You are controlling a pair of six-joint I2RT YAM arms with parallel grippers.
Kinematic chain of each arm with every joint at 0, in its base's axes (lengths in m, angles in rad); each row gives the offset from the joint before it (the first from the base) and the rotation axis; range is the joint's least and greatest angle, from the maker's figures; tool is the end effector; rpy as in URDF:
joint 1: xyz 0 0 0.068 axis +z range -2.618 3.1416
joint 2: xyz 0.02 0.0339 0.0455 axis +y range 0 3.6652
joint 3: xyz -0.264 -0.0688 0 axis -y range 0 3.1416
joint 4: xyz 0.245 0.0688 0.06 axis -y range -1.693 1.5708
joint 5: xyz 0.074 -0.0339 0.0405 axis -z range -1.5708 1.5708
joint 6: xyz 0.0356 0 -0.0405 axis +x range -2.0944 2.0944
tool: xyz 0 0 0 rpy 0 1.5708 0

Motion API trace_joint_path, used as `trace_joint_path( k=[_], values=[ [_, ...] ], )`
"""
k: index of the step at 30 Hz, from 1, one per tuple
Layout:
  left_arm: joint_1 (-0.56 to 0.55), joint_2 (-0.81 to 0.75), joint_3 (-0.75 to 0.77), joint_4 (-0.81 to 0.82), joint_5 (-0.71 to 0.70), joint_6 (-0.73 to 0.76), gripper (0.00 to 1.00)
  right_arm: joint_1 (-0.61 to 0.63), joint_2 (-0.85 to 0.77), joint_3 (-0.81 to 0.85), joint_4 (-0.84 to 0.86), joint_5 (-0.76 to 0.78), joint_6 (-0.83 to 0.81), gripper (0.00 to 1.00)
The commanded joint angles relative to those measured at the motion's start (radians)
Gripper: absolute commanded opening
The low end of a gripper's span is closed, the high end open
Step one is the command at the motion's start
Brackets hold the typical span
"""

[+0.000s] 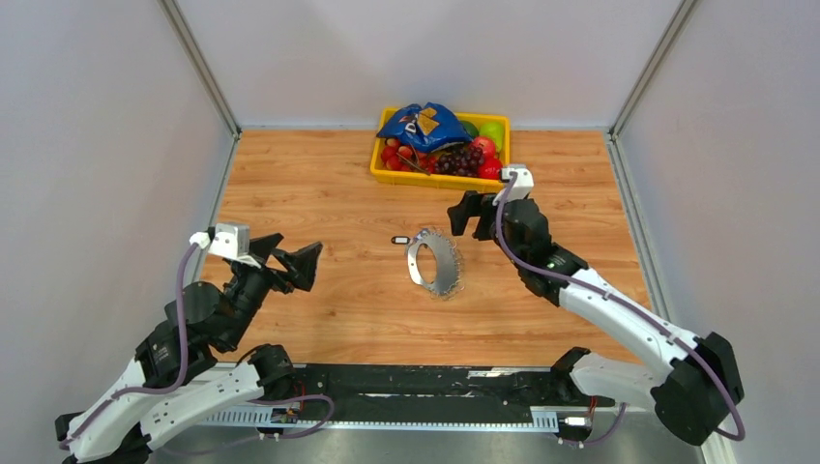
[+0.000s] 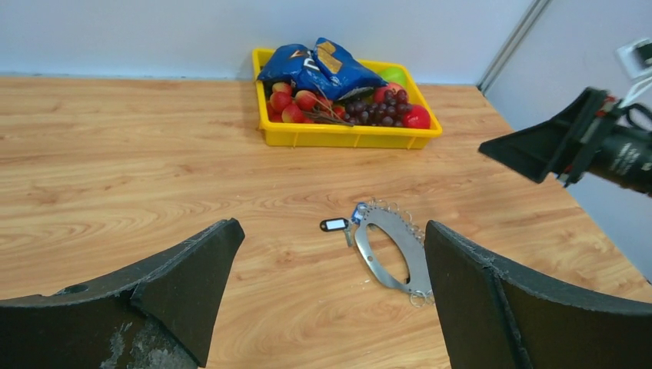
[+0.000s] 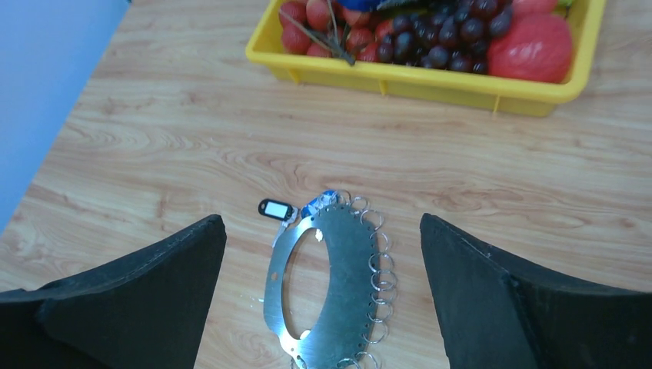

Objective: Put the keys on the keyring

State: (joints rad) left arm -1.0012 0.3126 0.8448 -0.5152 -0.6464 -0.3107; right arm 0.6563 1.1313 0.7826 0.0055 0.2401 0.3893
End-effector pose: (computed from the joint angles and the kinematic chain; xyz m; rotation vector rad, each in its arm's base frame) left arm 0.0460 -0.0321 0.3725 0.0267 1.5816 -0.5315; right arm 0.2117 0.1524 0.2886 -0.0941 1.9303 0.4762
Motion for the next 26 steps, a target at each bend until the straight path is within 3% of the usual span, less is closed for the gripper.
trace_joint_path(
  k=[1, 6, 16, 26],
  values=[
    [-0.001, 0.032, 0.031, 0.047, -0.009, 0.051, 1.00, -0.003, -0.098, 0.038, -0.050, 0.081, -0.049, 1.00],
    [-0.001, 0.056, 0.039, 0.070, -0.002, 0.083, 1.00, -0.001, -0.182, 0.073, -0.092, 0.058, -0.101, 1.00],
    [-0.001, 0.096, 0.081, 0.071, 0.039, 0.118, 1.00, 0.008, -0.224, 0.146, -0.149, 0.299, -0.089, 1.00],
    [-0.001, 0.105, 0.123, 0.066, 0.075, 0.146, 1.00, 0.046, -0.277, 0.200, -0.157, 0.299, -0.145, 1.00]
  ],
)
